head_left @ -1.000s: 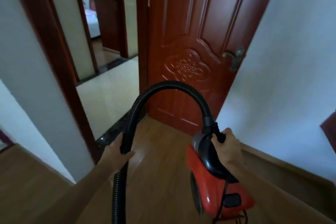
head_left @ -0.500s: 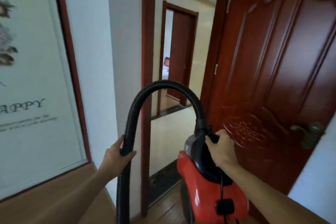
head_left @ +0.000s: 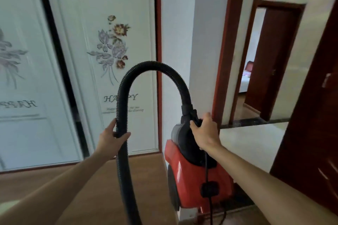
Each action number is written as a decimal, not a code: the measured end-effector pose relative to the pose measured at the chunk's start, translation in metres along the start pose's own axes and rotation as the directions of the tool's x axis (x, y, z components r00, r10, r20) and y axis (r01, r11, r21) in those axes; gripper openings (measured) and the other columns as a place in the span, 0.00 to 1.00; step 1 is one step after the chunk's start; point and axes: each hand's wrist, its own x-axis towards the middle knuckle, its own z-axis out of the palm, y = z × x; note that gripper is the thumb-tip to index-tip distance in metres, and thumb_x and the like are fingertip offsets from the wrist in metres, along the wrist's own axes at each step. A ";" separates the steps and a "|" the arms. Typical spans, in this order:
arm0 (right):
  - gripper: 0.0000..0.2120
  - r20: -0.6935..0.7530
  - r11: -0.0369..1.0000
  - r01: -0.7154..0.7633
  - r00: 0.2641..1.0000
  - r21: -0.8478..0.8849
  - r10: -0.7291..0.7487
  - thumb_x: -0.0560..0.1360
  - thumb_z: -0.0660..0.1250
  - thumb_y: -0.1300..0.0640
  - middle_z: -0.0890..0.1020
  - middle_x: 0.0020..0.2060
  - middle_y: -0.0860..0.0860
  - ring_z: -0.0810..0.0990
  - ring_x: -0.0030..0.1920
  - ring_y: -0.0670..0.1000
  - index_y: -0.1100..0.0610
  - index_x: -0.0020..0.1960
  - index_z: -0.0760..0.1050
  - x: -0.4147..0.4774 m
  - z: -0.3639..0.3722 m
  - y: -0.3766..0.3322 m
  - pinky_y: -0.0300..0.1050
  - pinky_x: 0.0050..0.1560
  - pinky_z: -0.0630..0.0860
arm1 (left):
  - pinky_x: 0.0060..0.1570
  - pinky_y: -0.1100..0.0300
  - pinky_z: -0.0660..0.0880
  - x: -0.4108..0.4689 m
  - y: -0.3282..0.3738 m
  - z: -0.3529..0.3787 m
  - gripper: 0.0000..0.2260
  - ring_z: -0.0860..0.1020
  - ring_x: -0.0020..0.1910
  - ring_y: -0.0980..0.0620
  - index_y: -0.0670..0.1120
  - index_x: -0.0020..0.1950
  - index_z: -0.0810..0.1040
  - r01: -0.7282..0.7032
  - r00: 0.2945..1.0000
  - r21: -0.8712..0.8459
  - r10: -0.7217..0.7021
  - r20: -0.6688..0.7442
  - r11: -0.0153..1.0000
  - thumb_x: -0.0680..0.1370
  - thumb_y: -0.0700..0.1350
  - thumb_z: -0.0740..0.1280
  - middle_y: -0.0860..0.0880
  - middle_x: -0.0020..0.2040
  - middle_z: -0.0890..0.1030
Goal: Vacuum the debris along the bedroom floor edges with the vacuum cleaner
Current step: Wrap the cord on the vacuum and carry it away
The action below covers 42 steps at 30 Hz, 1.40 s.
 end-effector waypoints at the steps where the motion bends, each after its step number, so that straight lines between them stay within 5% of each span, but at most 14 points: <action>1: 0.13 0.029 1.000 0.016 0.999 0.004 -0.016 0.79 0.65 0.49 0.76 0.46 0.56 0.81 0.43 0.60 0.56 0.51 0.64 0.002 0.011 -0.010 0.62 0.41 0.82 | 0.33 0.62 0.72 0.001 -0.005 -0.016 0.28 0.80 0.38 0.49 0.48 0.74 0.67 0.021 0.999 0.015 -0.021 -0.033 1.000 0.77 0.43 0.72 0.45 0.43 0.83; 15: 0.13 0.280 0.959 0.253 0.919 0.126 -0.279 0.79 0.66 0.52 0.72 0.42 0.52 0.80 0.43 0.61 0.58 0.54 0.65 0.026 0.234 -0.175 0.61 0.40 0.82 | 0.43 0.48 0.81 0.049 -0.135 -0.219 0.21 0.82 0.40 0.42 0.47 0.68 0.70 0.199 0.926 0.098 -0.155 -0.344 0.975 0.77 0.43 0.71 0.42 0.44 0.83; 21: 0.11 0.313 0.945 0.297 0.892 0.135 -0.325 0.79 0.65 0.53 0.72 0.38 0.52 0.78 0.43 0.60 0.60 0.51 0.67 0.040 0.346 -0.236 0.54 0.44 0.77 | 0.35 0.56 0.78 0.108 -0.198 -0.295 0.23 0.82 0.38 0.45 0.49 0.70 0.68 0.239 0.892 0.067 -0.192 -0.410 0.969 0.77 0.44 0.71 0.44 0.43 0.82; 24: 0.11 0.319 0.939 0.313 0.884 0.140 -0.342 0.79 0.65 0.53 0.73 0.38 0.52 0.77 0.42 0.59 0.60 0.51 0.66 0.053 0.392 -0.266 0.51 0.41 0.74 | 0.37 0.54 0.80 0.138 -0.227 -0.315 0.24 0.83 0.38 0.46 0.50 0.71 0.68 0.254 0.886 0.057 -0.209 -0.414 0.966 0.77 0.45 0.72 0.44 0.43 0.83; 29: 0.12 0.324 0.933 0.318 0.877 0.167 -0.356 0.78 0.66 0.51 0.77 0.42 0.56 0.80 0.42 0.61 0.58 0.52 0.67 0.080 0.451 -0.309 0.59 0.43 0.81 | 0.33 0.61 0.75 0.180 -0.263 -0.346 0.29 0.82 0.37 0.49 0.50 0.75 0.65 0.285 0.866 0.046 -0.236 -0.442 0.958 0.76 0.46 0.72 0.45 0.45 0.83; 32: 0.13 0.334 0.925 0.339 0.864 0.170 -0.377 0.78 0.67 0.50 0.77 0.41 0.55 0.81 0.41 0.62 0.57 0.51 0.66 0.099 0.483 -0.331 0.63 0.40 0.81 | 0.39 0.56 0.79 0.209 -0.280 -0.363 0.28 0.83 0.39 0.46 0.51 0.75 0.65 0.285 0.854 0.026 -0.241 -0.461 0.958 0.76 0.45 0.72 0.45 0.45 0.83; 42: 0.14 0.423 0.888 0.368 0.783 0.276 -0.456 0.79 0.64 0.47 0.77 0.40 0.55 0.81 0.37 0.60 0.56 0.51 0.66 0.186 0.625 -0.379 0.61 0.36 0.82 | 0.38 0.57 0.79 0.340 -0.353 -0.398 0.30 0.83 0.38 0.47 0.51 0.76 0.65 0.334 0.780 -0.007 -0.280 -0.560 0.943 0.76 0.46 0.72 0.45 0.43 0.84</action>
